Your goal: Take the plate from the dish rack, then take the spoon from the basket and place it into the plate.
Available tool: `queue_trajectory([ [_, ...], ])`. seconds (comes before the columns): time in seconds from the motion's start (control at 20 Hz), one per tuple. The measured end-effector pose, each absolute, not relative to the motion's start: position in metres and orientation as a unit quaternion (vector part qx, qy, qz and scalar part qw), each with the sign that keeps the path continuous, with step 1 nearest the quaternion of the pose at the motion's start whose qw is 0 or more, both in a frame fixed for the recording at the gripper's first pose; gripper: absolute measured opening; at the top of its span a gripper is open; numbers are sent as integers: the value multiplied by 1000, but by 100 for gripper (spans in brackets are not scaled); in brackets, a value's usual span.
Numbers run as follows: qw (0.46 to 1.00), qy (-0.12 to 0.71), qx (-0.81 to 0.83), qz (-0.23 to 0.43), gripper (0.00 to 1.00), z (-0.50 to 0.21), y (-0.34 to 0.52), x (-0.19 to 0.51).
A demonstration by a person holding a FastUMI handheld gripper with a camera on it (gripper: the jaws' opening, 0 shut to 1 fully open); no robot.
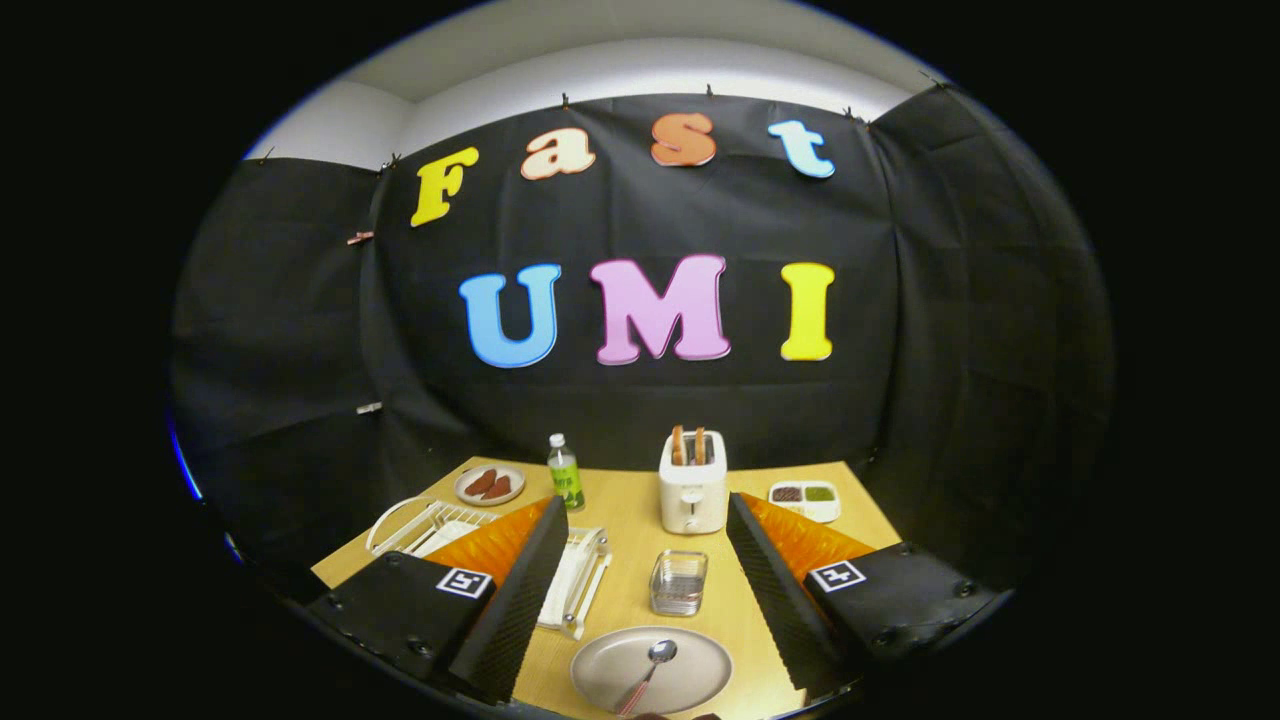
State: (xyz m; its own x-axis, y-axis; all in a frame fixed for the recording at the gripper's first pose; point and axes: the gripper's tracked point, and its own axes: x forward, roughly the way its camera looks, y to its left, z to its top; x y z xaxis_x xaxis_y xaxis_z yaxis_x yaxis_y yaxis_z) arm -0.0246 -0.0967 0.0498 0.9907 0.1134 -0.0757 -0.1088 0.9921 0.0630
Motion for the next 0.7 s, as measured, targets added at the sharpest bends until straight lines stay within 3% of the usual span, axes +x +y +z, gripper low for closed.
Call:
queue_trajectory([
  [0.3,999,-6,30,-13,99,101,-136,-57],
  [0.7,998,1,44,-39,98,90,-158,-56],
])
